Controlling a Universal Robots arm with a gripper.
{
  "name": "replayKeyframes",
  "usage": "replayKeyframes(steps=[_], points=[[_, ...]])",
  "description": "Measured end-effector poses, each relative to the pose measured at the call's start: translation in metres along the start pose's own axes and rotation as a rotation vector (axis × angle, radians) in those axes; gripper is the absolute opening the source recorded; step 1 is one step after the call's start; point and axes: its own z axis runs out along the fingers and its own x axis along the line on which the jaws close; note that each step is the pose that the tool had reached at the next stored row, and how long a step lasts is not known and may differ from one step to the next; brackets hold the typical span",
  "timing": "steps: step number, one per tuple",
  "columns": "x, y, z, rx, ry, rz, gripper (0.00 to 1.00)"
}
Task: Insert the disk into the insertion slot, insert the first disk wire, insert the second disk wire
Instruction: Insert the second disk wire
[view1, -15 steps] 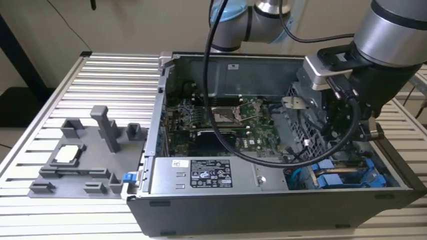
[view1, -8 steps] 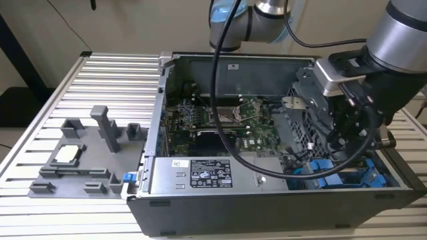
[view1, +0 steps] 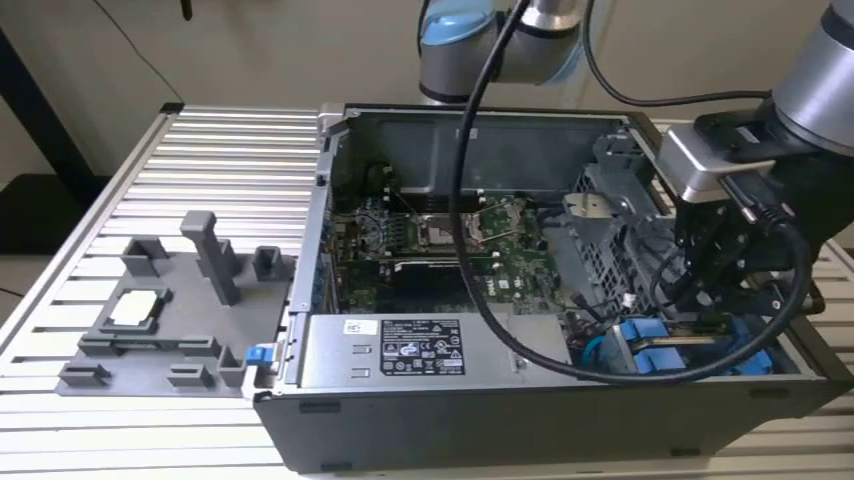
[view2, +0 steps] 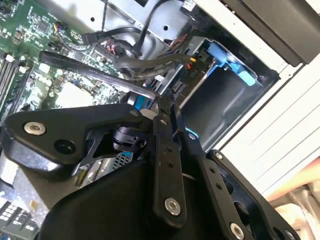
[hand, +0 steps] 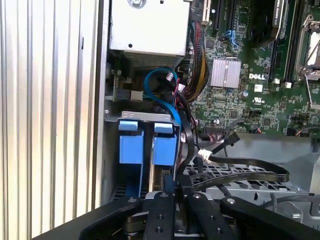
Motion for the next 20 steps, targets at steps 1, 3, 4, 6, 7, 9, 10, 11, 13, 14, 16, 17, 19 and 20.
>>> replayKeyframes(steps=[1, 3, 4, 6, 7, 9, 10, 11, 13, 14, 16, 17, 19, 20], points=[[0.0007, -0.0015, 0.0001, -0.0076, 0.0041, 0.000, 0.16], [0.0012, -0.0038, 0.0003, -0.0203, 0.0125, 0.000, 0.16], [0.0013, -0.0044, 0.0004, -0.0243, 0.0165, 0.001, 0.16], [0.0015, -0.0055, 0.0010, -0.0312, 0.0242, 0.001, 0.16], [0.0015, -0.0060, 0.0013, -0.0337, 0.0275, 0.001, 0.16], [0.0016, -0.0061, 0.0022, -0.0348, 0.0318, 0.001, 0.16], [0.0016, -0.0062, 0.0023, -0.0348, 0.0323, 0.001, 0.16], [0.0016, -0.0062, 0.0023, -0.0348, 0.0323, 0.001, 0.16], [0.0016, -0.0063, 0.0023, -0.0348, 0.0323, 0.000, 0.16], [0.0016, -0.0063, 0.0024, -0.0349, 0.0323, 0.000, 0.16], [0.0017, -0.0065, 0.0034, -0.0348, 0.0318, 0.000, 0.16], [0.0017, -0.0071, 0.0040, -0.0348, 0.0318, 0.000, 0.16], [0.0020, -0.0086, 0.0056, -0.0354, 0.0321, 0.000, 0.16], [0.0021, -0.0096, 0.0065, -0.0362, 0.0321, 0.000, 0.16]])
